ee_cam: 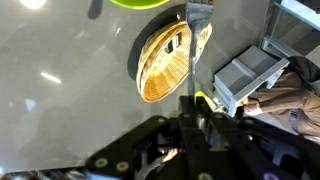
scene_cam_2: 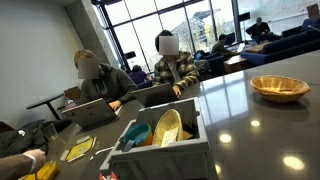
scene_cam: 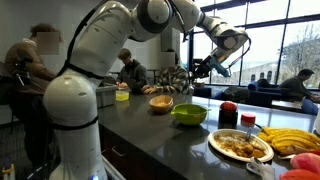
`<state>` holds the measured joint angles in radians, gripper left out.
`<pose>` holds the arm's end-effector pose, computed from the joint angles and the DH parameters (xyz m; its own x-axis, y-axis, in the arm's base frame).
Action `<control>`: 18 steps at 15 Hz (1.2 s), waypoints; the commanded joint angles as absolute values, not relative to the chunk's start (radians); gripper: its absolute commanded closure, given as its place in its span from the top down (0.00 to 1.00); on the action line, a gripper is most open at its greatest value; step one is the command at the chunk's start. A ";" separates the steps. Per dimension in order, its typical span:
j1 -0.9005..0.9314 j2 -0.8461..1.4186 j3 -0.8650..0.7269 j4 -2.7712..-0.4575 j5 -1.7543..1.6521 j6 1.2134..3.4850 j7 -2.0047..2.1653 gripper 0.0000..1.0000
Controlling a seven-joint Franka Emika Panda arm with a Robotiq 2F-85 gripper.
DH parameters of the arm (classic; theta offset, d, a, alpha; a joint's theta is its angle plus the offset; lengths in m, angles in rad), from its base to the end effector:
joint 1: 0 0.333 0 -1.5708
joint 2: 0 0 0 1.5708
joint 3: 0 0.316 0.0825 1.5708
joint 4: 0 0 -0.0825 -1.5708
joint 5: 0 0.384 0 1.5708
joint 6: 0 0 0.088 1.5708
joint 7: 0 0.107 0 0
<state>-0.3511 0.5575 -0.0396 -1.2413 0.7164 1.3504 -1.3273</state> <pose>0.6521 -0.1739 0.4446 0.6292 0.5840 0.5129 0.7685 -0.3688 -0.5229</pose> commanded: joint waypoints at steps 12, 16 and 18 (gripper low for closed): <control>-0.399 0.636 -0.013 -1.214 0.723 1.317 -1.347 0.03; -0.397 0.628 -0.018 -1.239 0.767 1.396 -1.521 0.03; -0.391 0.626 -0.024 -1.259 0.762 1.469 -1.628 0.03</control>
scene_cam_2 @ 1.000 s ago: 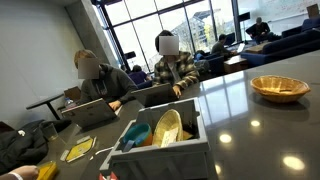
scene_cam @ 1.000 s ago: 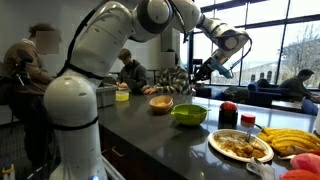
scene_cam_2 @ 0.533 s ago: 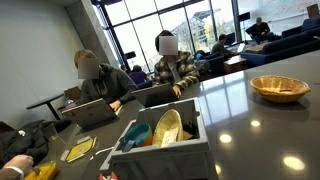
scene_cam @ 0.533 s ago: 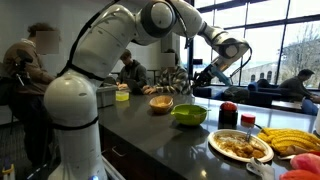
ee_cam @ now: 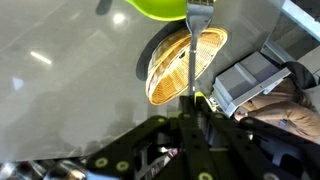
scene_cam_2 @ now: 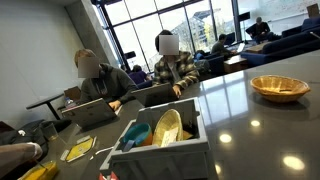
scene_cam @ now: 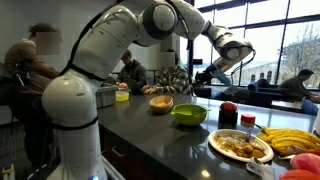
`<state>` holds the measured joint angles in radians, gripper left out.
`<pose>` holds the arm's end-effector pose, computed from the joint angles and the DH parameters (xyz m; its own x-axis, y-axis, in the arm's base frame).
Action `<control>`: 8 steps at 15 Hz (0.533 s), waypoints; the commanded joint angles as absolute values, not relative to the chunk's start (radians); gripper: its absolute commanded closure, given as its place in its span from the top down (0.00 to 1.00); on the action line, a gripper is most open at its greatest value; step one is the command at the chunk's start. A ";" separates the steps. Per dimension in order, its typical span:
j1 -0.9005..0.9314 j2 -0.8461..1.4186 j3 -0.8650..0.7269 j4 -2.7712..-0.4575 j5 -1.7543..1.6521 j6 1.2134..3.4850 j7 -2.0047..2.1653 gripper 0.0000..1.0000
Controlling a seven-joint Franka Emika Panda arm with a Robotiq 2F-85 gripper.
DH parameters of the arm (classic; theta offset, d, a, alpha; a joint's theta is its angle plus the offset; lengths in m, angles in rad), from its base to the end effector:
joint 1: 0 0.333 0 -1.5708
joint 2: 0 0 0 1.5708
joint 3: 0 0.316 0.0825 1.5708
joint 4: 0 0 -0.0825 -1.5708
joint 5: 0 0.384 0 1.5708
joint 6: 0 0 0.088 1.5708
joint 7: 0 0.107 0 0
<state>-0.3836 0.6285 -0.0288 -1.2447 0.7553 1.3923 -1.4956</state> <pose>0.6595 -0.1927 0.3990 0.5441 0.5774 0.6088 0.8343 -0.2955 -0.4654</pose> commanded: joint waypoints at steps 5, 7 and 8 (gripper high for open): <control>-0.375 0.620 -0.035 -1.346 0.751 1.730 -1.819 0.03; -0.362 0.609 -0.042 -1.387 0.731 1.848 -1.883 0.03; -0.357 0.598 -0.045 -1.408 0.717 1.900 -1.907 0.03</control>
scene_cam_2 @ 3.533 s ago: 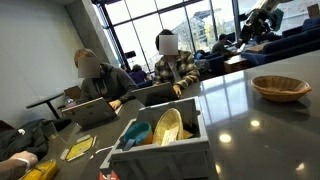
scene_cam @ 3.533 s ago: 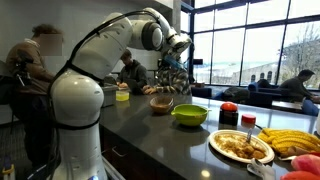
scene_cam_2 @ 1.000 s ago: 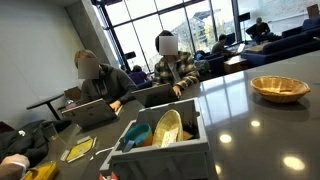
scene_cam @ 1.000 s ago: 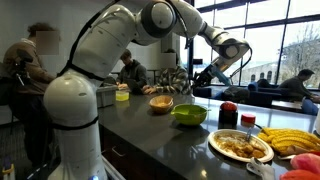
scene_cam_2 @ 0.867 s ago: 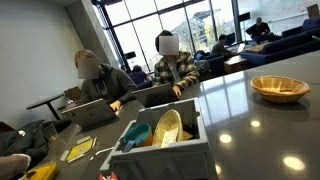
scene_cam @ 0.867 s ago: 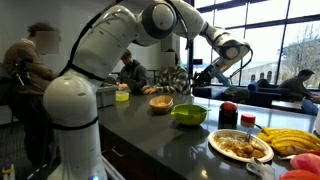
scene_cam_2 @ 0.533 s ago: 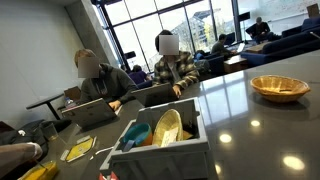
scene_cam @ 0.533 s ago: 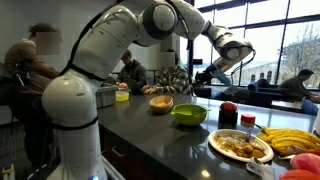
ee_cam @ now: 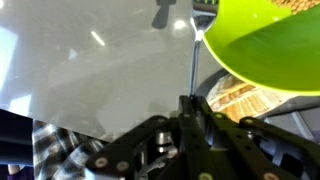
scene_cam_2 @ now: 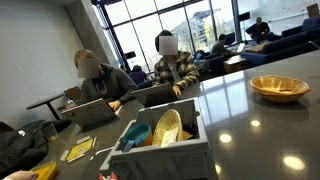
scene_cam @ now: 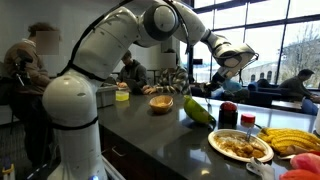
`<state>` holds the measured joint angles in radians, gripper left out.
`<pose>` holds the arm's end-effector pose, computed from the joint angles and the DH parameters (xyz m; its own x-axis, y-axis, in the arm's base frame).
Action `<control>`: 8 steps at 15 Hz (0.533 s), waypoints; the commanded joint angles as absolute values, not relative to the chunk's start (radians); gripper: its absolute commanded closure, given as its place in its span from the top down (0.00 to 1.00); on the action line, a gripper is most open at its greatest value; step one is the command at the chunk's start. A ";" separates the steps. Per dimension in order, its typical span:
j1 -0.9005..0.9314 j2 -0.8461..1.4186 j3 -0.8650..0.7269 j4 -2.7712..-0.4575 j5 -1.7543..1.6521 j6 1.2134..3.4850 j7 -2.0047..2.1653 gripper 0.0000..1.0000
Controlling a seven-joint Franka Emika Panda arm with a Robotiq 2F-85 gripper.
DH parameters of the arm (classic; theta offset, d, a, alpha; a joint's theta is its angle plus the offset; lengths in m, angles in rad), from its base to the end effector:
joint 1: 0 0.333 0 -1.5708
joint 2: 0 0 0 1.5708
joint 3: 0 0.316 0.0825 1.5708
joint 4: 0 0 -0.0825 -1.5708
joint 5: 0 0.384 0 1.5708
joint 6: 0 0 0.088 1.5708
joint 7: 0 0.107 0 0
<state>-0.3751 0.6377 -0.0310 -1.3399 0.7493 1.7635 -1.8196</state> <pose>0.6797 -0.2216 0.3591 0.3170 0.6846 0.6564 0.9356 -0.3391 -0.0983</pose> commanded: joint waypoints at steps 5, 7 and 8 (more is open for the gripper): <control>-0.279 0.471 -0.022 -1.570 0.672 2.208 -1.977 0.03; -0.246 0.425 -0.013 -1.613 0.633 2.316 -1.982 0.03; -0.231 0.405 -0.008 -1.629 0.608 2.364 -1.981 0.03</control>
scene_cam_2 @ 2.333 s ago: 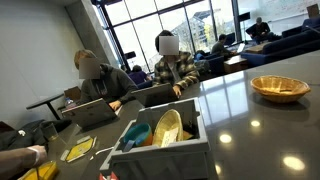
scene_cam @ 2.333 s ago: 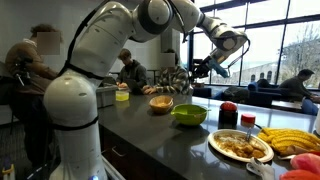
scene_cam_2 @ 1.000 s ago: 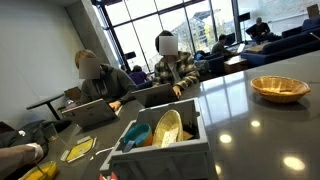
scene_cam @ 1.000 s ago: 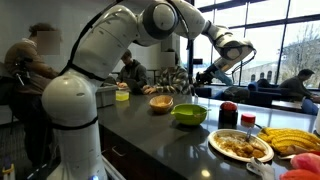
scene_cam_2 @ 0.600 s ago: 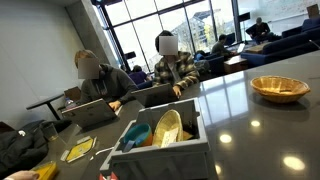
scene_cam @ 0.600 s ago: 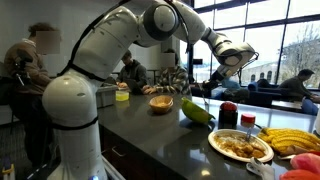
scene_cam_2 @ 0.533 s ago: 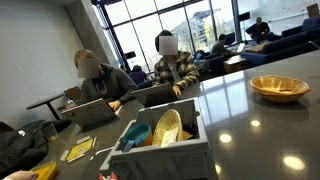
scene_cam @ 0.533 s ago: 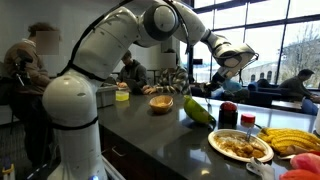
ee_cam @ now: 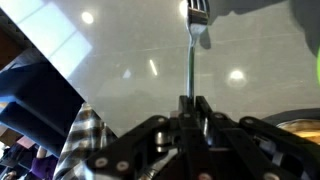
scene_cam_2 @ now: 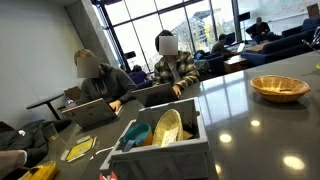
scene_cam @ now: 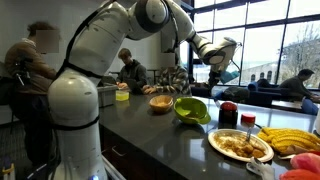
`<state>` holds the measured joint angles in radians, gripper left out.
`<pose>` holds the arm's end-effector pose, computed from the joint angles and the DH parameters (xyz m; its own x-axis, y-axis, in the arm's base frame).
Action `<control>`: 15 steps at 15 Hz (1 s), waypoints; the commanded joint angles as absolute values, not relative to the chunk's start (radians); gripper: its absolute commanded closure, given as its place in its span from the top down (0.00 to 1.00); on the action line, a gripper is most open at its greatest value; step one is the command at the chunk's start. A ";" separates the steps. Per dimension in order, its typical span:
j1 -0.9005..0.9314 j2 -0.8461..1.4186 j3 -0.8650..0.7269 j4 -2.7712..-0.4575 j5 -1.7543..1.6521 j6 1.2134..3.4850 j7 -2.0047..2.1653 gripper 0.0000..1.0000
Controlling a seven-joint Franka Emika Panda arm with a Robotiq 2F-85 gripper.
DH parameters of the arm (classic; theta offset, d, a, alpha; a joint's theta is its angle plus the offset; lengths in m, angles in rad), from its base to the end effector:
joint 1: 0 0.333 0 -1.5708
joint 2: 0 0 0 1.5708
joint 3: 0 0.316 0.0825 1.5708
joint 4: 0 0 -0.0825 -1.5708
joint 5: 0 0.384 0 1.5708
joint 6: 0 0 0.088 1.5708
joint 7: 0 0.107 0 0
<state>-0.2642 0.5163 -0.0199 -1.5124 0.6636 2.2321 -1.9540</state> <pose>0.6963 -0.1813 0.3900 0.1551 0.8678 0.4720 0.9042 -0.3172 0.2861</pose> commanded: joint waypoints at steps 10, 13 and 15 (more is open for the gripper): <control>-0.216 0.278 0.007 -1.759 0.498 2.412 -1.759 0.03; -0.216 0.238 0.004 -1.778 0.485 2.370 -1.718 0.03; -0.209 0.225 0.006 -1.776 0.473 2.349 -1.710 0.03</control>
